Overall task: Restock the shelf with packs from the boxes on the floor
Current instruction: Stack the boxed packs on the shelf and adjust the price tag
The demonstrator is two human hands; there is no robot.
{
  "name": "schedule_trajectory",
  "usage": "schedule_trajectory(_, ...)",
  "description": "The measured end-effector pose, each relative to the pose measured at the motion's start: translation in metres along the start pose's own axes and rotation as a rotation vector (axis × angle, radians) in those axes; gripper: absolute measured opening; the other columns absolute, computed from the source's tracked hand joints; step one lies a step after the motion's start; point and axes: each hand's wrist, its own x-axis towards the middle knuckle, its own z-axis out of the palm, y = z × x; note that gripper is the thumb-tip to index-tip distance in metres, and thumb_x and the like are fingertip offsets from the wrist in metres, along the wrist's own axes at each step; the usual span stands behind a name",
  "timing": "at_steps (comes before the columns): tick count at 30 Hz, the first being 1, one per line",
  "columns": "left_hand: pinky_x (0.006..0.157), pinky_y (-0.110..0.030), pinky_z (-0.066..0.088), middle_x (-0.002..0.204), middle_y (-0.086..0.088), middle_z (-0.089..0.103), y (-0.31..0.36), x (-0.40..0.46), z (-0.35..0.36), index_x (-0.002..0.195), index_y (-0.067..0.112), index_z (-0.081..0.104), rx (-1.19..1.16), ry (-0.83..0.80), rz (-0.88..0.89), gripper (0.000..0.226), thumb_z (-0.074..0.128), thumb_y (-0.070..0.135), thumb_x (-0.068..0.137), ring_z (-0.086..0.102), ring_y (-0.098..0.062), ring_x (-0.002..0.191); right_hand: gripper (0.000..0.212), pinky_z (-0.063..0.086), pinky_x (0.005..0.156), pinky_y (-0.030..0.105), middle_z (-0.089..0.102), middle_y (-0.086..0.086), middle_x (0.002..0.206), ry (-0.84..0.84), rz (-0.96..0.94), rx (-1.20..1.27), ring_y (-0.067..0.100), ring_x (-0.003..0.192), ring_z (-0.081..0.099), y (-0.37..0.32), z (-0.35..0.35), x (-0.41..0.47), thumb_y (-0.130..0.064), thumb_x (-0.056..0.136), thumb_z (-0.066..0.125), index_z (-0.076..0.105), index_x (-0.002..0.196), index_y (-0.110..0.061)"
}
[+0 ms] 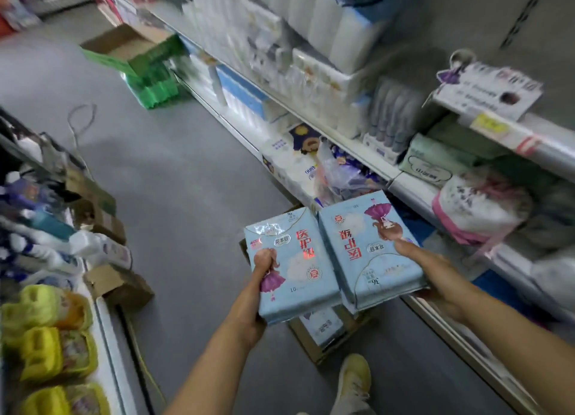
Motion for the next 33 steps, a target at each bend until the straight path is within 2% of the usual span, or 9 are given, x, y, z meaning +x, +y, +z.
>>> schedule_trajectory(7,0.078,-0.040,0.060,0.102,-0.007,0.076,0.081,-0.079,0.056,0.103,0.023,0.066,0.073,-0.063,0.169,0.037,0.061,0.054,0.083,0.074,-0.024,0.088,0.057,0.052,0.070,0.033,0.074,0.012,0.099,0.052,-0.182,0.079,0.028,0.087,0.069,-0.081,0.006,-0.093,-0.046,0.064,0.071,0.069,0.109,-0.011)
schedule_trajectory(10,0.068,-0.038,0.062,0.100,-0.006,0.076,0.106,-0.105,0.075,0.088,0.025,0.075,0.060,-0.136,0.237,0.060,0.090,0.061,0.042,0.075,-0.024,0.086,0.057,0.055,0.080,0.043,0.074,0.014,0.101,0.071,-0.257,0.151,0.032,0.092,0.068,-0.106,0.003,-0.125,-0.044,0.062,0.076,0.070,0.109,-0.013)
schedule_trajectory(12,0.071,-0.043,0.062,0.104,-0.009,0.075,0.123,-0.123,0.093,0.096,0.026,0.075,0.042,-0.202,0.260,0.077,0.095,0.057,0.029,0.074,-0.027,0.088,0.048,0.059,0.069,0.039,0.073,0.016,0.101,0.098,-0.324,0.234,0.032,0.088,0.070,-0.126,-0.003,-0.148,-0.040,0.070,0.074,0.070,0.109,-0.012)
schedule_trajectory(15,0.083,-0.046,0.057,0.106,-0.011,0.075,0.142,-0.146,0.122,0.109,0.025,0.068,0.009,-0.243,0.247,0.050,0.074,0.053,0.068,0.075,-0.028,0.085,0.035,0.055,0.071,0.036,0.073,0.014,0.103,0.179,-0.450,0.361,0.031,0.089,0.069,-0.158,-0.016,-0.179,-0.032,0.083,0.066,0.068,0.112,-0.013)
schedule_trajectory(18,0.057,-0.038,0.060,0.097,-0.008,0.077,0.154,-0.163,0.151,0.105,0.025,0.068,0.025,-0.243,0.251,0.033,0.064,0.050,0.084,0.075,-0.025,0.073,0.045,0.050,0.082,0.050,0.073,0.013,0.103,0.316,-0.548,0.474,0.030,0.088,0.067,-0.191,-0.029,-0.204,-0.037,0.078,0.072,0.067,0.115,-0.012)
schedule_trajectory(20,0.045,-0.032,0.055,0.086,-0.006,0.077,0.159,-0.175,0.173,0.099,0.025,0.068,0.045,-0.253,0.266,0.027,0.062,0.049,0.088,0.074,-0.023,0.063,0.051,0.052,0.079,0.047,0.071,0.014,0.108,0.389,-0.598,0.549,0.028,0.087,0.066,-0.212,-0.037,-0.221,-0.040,0.074,0.074,0.067,0.117,-0.013)
schedule_trajectory(24,0.051,-0.034,0.057,0.097,-0.007,0.077,0.168,-0.192,0.216,0.109,0.027,0.067,0.076,-0.312,0.286,0.034,0.064,0.052,0.086,0.074,-0.025,0.069,0.069,0.055,0.080,0.045,0.071,0.011,0.109,0.553,-0.688,0.675,0.025,0.089,0.069,-0.250,-0.056,-0.248,-0.050,0.054,0.077,0.067,0.113,-0.015)
schedule_trajectory(29,0.062,-0.044,0.061,0.109,-0.012,0.074,0.172,-0.209,0.276,0.119,0.022,0.067,0.091,-0.463,0.241,0.043,0.064,0.051,0.087,0.074,-0.029,0.078,0.029,0.057,0.071,0.038,0.068,0.004,0.086,0.661,-0.687,0.765,0.017,0.070,0.063,-0.276,-0.074,-0.271,-0.036,0.076,0.074,0.065,0.096,-0.017)
schedule_trajectory(33,0.068,-0.046,0.061,0.113,-0.013,0.073,0.170,-0.214,0.313,0.129,0.022,0.064,0.134,-0.532,0.228,0.051,0.063,0.053,0.088,0.074,-0.030,0.085,0.028,0.055,0.065,0.034,0.064,0.004,0.081,0.676,-0.663,0.803,0.016,0.066,0.061,-0.283,-0.086,-0.277,-0.034,0.076,0.075,0.061,0.092,-0.017)
